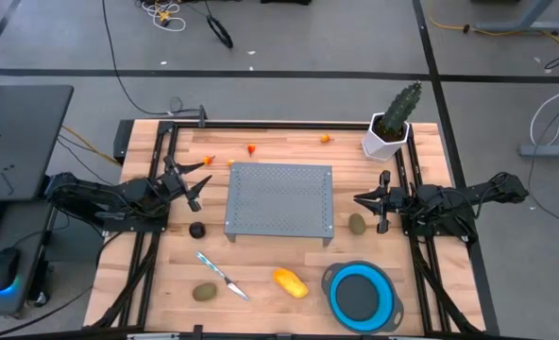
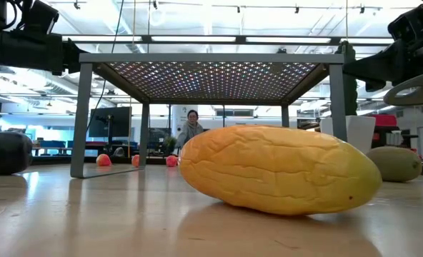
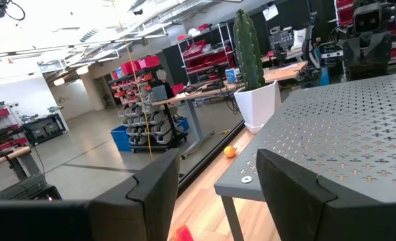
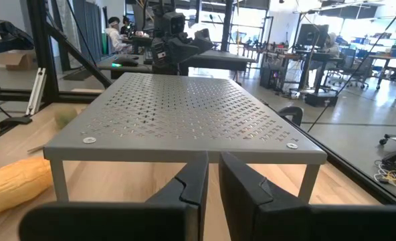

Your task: Pick & Place Fruit

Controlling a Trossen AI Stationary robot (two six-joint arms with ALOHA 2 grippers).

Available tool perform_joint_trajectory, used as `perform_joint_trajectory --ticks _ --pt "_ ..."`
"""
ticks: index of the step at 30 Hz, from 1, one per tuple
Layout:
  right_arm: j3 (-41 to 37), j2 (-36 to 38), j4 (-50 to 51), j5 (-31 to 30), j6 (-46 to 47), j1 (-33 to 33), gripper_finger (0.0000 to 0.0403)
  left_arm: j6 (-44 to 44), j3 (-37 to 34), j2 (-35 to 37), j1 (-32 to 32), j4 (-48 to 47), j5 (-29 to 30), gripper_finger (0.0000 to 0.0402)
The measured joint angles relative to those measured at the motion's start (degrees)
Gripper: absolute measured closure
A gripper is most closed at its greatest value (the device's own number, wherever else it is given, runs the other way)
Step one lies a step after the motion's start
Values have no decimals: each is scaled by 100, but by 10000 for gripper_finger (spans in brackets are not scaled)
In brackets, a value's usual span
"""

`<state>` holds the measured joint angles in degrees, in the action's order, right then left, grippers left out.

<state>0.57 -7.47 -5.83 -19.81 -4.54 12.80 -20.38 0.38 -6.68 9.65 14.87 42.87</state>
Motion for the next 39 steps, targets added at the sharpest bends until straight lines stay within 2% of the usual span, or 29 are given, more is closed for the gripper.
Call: perform_joint_trajectory --ticks 17,19,21,23,26,30,35,39 --pt "-1 -1 -3 -2 1 0 355 36 0 -2 0 0 -28 193" --pt "-1 -1 -40 -29 1 -2 355 260 -1 -2 0 0 -91 193" --pt "1 -1 -106 2 151 -2 355 892 0 0 0 0 -231 193" --pt "1 -1 -259 435 598 -2 355 1701 0 0 2 6 -419 193" --pt "-1 -1 -474 828 507 0 355 2285 -2 -2 -9 71 -401 193" --pt "-1 -1 -853 833 412 0 355 2171 -2 -2 -9 66 -201 193" --pt "0 -1 -1553 847 987 -2 355 2153 -2 -2 -9 144 -49 193" --pt "0 -4 -1630 1043 1143 0 355 2368 -2 -2 -9 168 -46 193"
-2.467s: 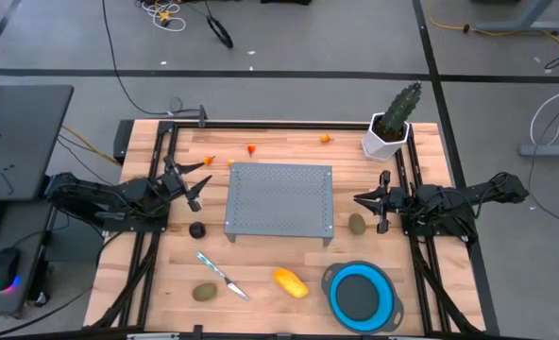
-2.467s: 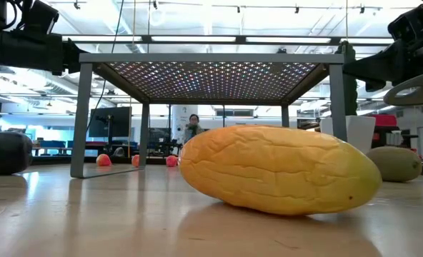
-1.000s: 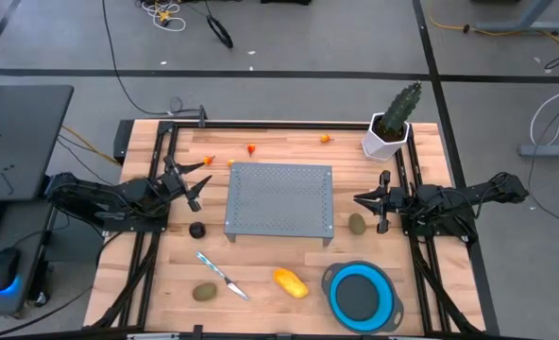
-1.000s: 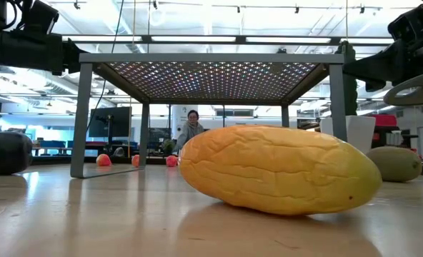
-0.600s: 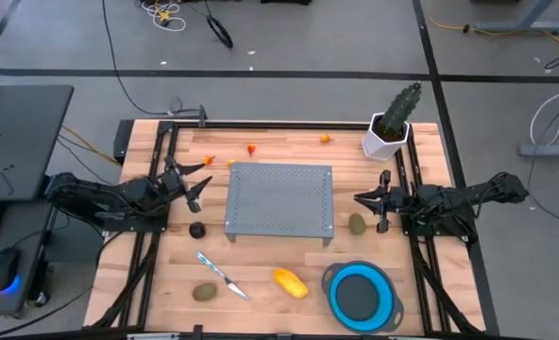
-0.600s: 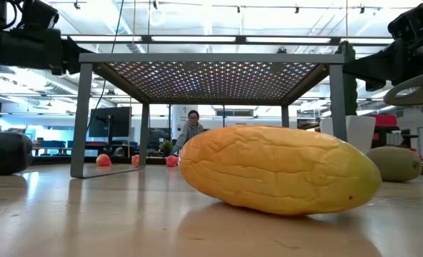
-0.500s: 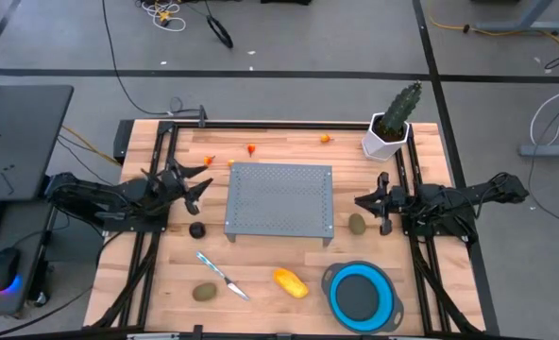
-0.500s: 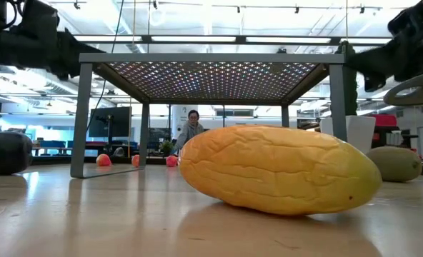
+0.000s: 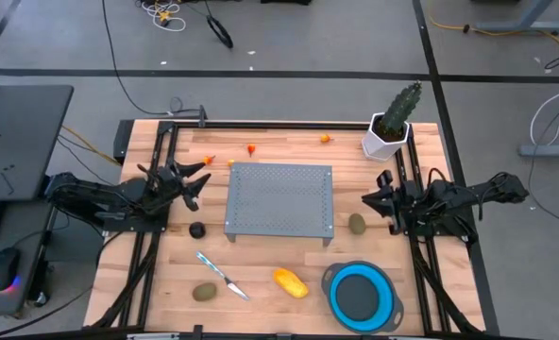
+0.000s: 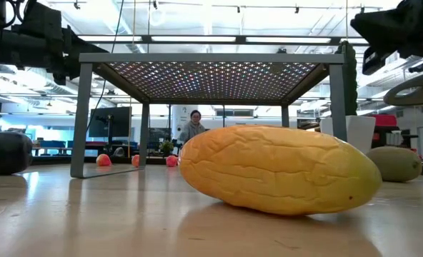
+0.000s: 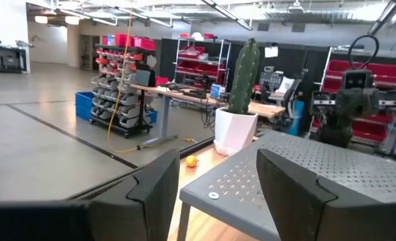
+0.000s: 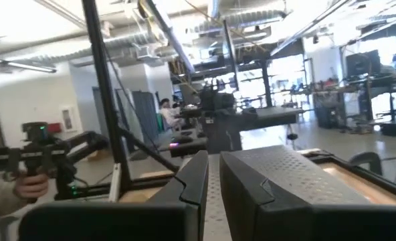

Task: Pick & Place Fruit
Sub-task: Put the blue strainer bowl on the shelf

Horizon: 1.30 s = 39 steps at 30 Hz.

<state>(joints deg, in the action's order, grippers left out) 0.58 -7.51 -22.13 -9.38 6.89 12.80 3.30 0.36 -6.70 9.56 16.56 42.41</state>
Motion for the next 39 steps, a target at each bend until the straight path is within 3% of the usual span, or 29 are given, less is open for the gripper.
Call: perform_joint_trajectory --ticks 8,12,17,24,30,35,39 --pt "-2 0 -96 -42 -25 0 355 393 1 0 0 52 -201 193" --pt "-2 -2 -372 -556 150 -2 355 489 0 0 0 46 -723 194" --pt "-2 -24 -861 -1841 175 -2 355 687 0 0 1 53 -764 202" --pt "-2 -37 -305 -2359 121 -2 355 123 0 0 0 769 -688 293" --pt "-2 -35 -210 -2206 444 -2 355 -502 76 -2 0 943 -704 390" --pt "-2 -35 -210 -2340 518 -2 355 -489 159 -2 0 951 -766 388" --pt "-2 -35 -261 -2033 913 -2 355 -291 159 -4 0 929 -1255 395"
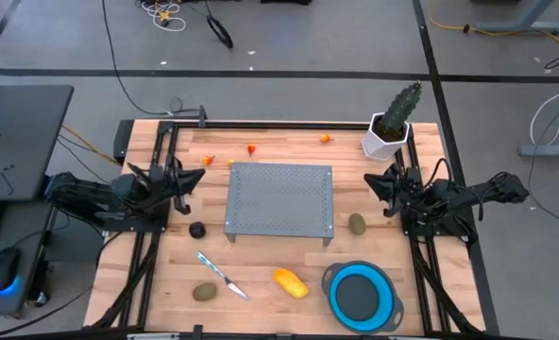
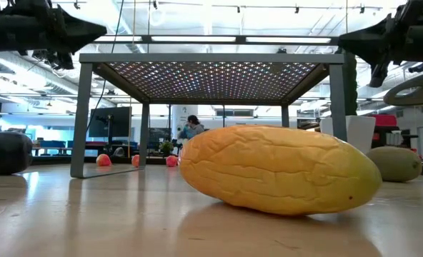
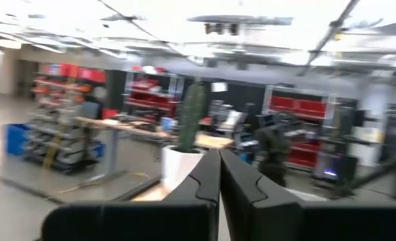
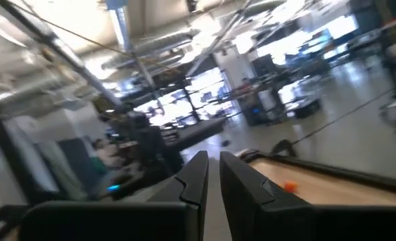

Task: Pick & Place Fruit
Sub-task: Put the blue strainer bowl on the shelf

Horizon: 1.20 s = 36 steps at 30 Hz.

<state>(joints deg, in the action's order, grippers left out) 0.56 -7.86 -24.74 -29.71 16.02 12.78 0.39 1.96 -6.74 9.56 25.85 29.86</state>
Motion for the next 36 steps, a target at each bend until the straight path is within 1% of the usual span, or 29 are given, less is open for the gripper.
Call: perform_joint_trajectory --ticks 2,4,7,13,16,20,23,25,26,28,32,36 --pt "0 -2 -69 189 48 2 355 64 0 0 0 24 -280 396" --pt "0 -24 -151 589 357 16 355 91 3 0 2 73 -427 392" --pt "0 -181 -164 1171 601 108 355 179 4 0 2 -20 -446 388" --pt "0 -880 -283 2007 718 508 354 386 9 0 2 -68 -538 396" --pt "0 -1364 -700 2138 666 721 354 542 13 0 2 -44 -556 394" --pt "31 -2025 -1668 2144 149 915 354 814 15 0 3 -44 -559 385" --pt "394 -2424 -1730 2096 -253 981 354 959 17 0 45 -46 -574 387" --pt "769 -2672 -1307 2041 -514 980 354 982 20 0 85 -48 -551 392" --pt "1023 -2797 -944 2043 -715 967 354 986 20 0 99 -49 -546 394" --pt "1602 -3031 46 2045 -1046 919 354 993 20 0 112 -54 -515 396" --pt "2917 -3516 2322 2015 -1094 868 354 1120 20 0 116 -41 -453 388" --pt "4056 -3971 4181 2716 -932 870 354 1097 20 -21 114 211 -278 377"
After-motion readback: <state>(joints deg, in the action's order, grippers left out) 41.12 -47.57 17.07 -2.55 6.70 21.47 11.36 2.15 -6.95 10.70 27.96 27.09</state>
